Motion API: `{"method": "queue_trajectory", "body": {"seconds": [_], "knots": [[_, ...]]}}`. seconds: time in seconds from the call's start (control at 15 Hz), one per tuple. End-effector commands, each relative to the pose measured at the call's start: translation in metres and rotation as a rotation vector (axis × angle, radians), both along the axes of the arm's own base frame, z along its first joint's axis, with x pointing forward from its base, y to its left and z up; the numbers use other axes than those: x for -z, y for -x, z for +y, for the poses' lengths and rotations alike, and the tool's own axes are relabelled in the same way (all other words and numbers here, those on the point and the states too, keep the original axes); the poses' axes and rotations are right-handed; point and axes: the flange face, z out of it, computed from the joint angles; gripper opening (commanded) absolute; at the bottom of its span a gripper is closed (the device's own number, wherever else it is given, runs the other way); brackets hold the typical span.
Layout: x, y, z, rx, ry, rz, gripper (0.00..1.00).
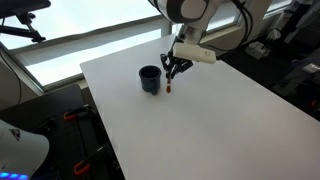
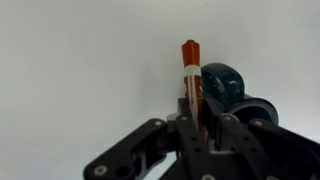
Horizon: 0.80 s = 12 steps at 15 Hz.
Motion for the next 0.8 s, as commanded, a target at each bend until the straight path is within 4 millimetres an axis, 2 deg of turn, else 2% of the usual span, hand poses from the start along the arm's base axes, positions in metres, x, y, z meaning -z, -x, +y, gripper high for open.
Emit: {"method": "queue_trajectory", "body": {"seconds": [0.0,0.73], "knots": [[0.012,-0.01,-0.006,0.021,-0.017,0.019,0.05],[0.069,-0.041,-0.035,0.092,-0.027,0.029,0.05]]}}
